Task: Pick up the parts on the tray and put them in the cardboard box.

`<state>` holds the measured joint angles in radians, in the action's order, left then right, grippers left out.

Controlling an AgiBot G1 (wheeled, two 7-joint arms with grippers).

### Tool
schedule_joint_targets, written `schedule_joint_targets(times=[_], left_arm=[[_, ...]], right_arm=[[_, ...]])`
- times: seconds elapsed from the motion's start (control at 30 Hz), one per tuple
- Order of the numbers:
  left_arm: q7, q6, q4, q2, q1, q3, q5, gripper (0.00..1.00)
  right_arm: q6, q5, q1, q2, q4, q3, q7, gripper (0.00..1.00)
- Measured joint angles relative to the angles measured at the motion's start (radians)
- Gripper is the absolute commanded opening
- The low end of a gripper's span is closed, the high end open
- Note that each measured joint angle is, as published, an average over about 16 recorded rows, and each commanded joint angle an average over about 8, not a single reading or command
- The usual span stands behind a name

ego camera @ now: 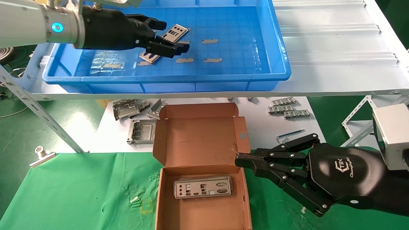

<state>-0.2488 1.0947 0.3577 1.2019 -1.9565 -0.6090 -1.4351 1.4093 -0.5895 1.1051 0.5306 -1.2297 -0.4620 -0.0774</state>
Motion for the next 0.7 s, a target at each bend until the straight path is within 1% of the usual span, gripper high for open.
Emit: schedule_joint_targets(times=[0.17, 0.37, 0.4, 0.63, 0.67, 0.7], left_arm=[[0.025, -0.086, -0.137, 0.066, -0.039, -0.015, -0.033, 1.0], [0.049, -0.155, -0.225, 0.109, -0.053, -0.016, -0.041, 0.99], [0.052, -0.16, -0.234, 0.114, -0.054, -0.016, -0.041, 0.91], [0.071, -0.175, -0.27, 0.131, -0.056, -0.013, -0.034, 0.04], [0.074, -0.176, -0.273, 0.133, -0.056, -0.012, -0.033, 0.0], [0.076, -0.177, -0.275, 0.134, -0.056, -0.012, -0.032, 0.0]], right_arm=[[0.0, 0.0, 0.0, 0.0, 0.0, 0.0, 0.0, 0.0], [0.0, 0.0, 0.0, 0.0, 0.0, 0.0, 0.0, 0.0], [0.0, 0.0, 0.0, 0.0, 0.0, 0.0, 0.0, 0.0], [0.0, 0.0, 0.0, 0.0, 0.0, 0.0, 0.0, 0.0], [0.0, 0.0, 0.0, 0.0, 0.0, 0.0, 0.0, 0.0], [0.0, 0.0, 0.0, 0.0, 0.0, 0.0, 0.0, 0.0]])
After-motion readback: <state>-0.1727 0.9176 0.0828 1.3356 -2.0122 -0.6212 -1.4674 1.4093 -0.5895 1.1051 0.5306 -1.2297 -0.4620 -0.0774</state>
